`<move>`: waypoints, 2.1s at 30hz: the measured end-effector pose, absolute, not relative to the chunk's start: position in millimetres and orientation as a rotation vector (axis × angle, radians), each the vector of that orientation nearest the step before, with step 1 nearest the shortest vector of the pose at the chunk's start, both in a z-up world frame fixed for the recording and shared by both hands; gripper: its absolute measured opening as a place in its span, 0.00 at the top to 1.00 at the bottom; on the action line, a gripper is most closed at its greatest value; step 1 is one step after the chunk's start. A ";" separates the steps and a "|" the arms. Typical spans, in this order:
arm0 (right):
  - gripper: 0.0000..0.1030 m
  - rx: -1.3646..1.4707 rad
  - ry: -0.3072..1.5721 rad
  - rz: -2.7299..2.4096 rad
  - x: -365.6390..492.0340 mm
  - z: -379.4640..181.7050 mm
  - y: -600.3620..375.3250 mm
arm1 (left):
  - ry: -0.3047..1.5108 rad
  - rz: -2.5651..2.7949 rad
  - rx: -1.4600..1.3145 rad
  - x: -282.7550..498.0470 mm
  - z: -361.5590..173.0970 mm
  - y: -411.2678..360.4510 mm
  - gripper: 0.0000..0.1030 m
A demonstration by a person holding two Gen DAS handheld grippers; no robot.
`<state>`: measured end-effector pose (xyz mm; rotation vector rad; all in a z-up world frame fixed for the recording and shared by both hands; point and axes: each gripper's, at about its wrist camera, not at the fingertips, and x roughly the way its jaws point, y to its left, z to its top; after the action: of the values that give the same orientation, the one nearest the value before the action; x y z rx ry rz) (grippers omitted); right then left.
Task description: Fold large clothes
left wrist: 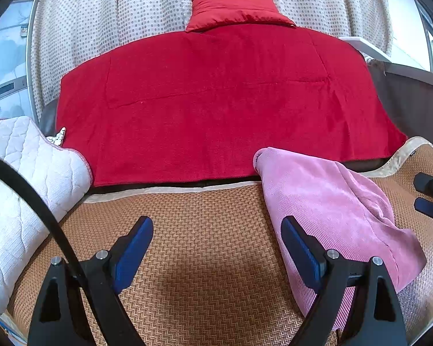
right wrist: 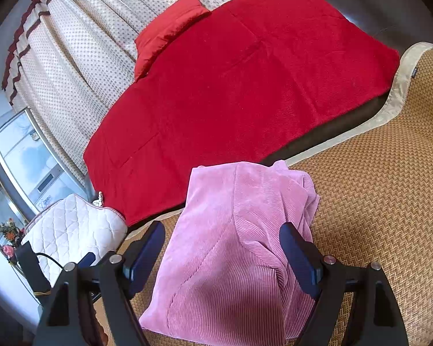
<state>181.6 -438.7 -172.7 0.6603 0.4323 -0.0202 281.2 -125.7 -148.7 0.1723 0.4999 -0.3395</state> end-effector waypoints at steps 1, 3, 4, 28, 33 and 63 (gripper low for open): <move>0.18 0.658 0.433 -0.017 182.0 -172.6 -438.5 | 0.499 -0.340 0.173 281.1 -148.7 -126.1 0.13; 0.18 0.651 0.432 -0.009 182.2 -172.8 -437.5 | 0.499 -0.341 0.173 280.6 -149.0 -126.6 0.13; 0.18 0.645 0.432 -0.005 182.9 -172.8 -436.7 | 0.499 -0.341 0.173 280.6 -149.3 -127.0 0.13; 0.42 0.699 0.709 0.055 235.8 -225.8 -443.1 | 0.638 -0.551 0.308 275.4 -182.9 -183.8 0.12; 0.42 0.679 0.638 0.037 222.2 -213.7 -444.4 | 0.580 -0.522 0.345 261.6 -172.9 -183.3 0.12; 0.41 0.727 0.579 0.022 209.6 -199.6 -448.4 | 0.532 -0.488 0.321 263.7 -160.0 -164.4 0.12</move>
<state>209.6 -448.4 -199.6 0.7268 0.5789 0.0219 263.7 -164.4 -160.0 0.3209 0.5324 -0.4883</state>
